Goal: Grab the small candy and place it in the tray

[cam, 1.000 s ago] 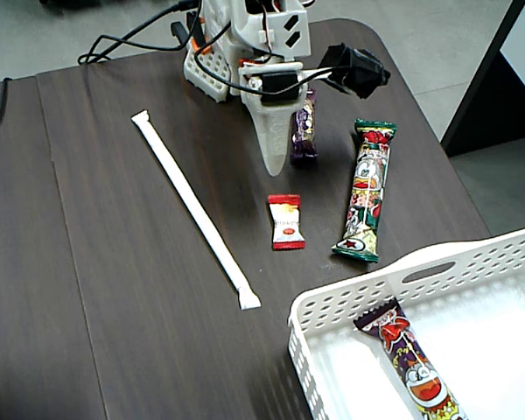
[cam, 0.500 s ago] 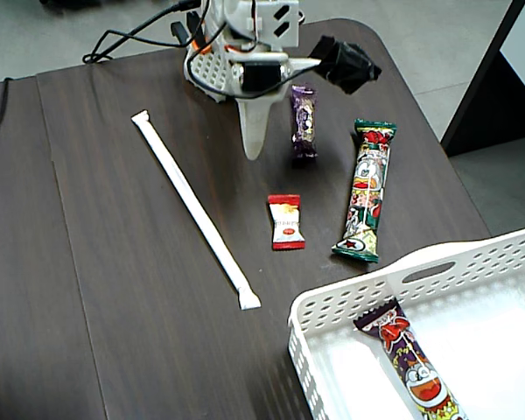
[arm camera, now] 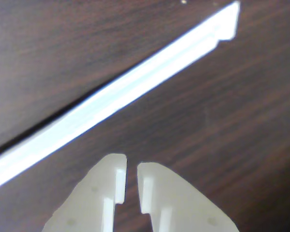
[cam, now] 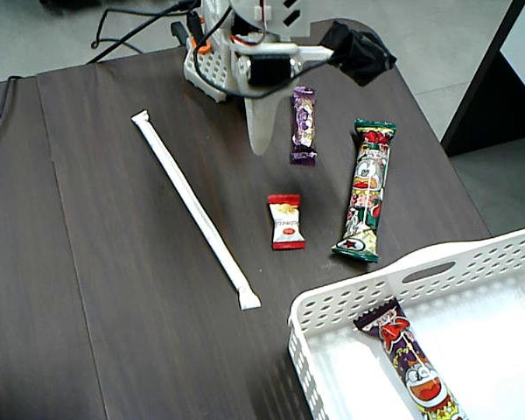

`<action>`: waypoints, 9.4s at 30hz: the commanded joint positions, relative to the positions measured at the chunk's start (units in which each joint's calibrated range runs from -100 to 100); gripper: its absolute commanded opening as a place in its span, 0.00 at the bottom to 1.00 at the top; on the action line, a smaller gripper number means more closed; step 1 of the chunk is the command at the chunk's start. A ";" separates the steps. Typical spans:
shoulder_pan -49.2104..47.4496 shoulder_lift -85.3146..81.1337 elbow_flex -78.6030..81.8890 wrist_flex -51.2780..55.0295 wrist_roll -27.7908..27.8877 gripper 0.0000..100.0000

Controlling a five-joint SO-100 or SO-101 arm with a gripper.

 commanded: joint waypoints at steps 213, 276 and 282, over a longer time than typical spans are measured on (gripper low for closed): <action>-10.65 50.54 -12.36 -36.17 -59.20 0.16; -16.69 56.73 -41.40 -64.17 -9.15 0.01; -18.16 68.62 -62.31 -46.79 -9.15 0.02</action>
